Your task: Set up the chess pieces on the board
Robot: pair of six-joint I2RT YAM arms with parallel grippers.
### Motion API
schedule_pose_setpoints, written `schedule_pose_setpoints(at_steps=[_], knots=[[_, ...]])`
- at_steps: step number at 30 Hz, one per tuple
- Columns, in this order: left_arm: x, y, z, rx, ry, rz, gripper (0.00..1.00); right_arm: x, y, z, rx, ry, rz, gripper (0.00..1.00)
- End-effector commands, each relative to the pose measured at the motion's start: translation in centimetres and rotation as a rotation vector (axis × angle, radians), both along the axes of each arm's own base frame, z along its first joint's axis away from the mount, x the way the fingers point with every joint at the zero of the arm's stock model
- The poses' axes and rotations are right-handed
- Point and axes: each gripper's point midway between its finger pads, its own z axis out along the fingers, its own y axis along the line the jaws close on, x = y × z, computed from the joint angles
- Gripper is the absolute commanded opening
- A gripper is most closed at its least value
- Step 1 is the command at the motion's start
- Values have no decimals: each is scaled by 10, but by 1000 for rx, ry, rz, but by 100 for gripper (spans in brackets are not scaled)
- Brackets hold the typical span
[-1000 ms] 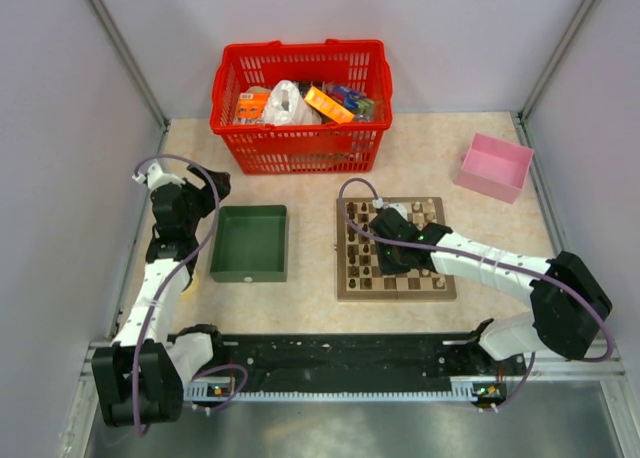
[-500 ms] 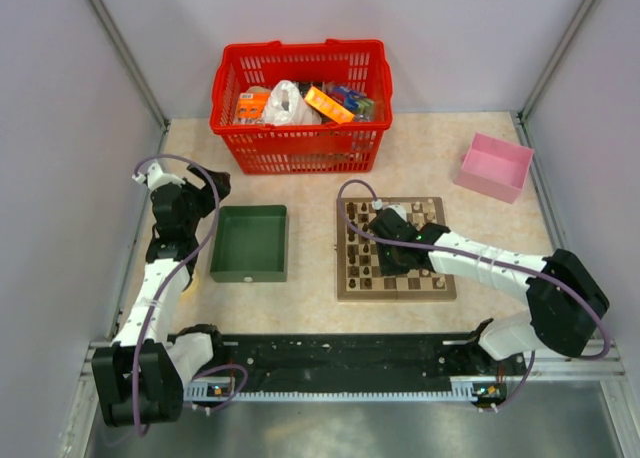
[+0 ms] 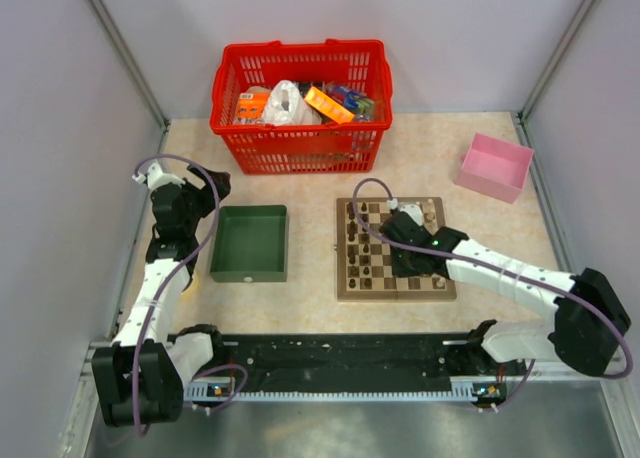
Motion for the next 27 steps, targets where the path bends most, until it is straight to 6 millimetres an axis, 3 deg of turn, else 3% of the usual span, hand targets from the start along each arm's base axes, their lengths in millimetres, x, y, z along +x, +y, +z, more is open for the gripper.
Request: schedule_pose_setpoints(at_steps=[1,6,17,27], knots=[[2,4,16,15,-62,13,99,-11,-34,2,-30,-16,-112,11],[3,2,17,8,-67,2,99,-19,-59,-6,-15,5,-197,11],[2,2,22,11,-75,5,99,-17,-80,-14,-68,24,-319,11],[3,1,20,8,-72,1,99,-18,-87,-15,-62,11,-360,12]])
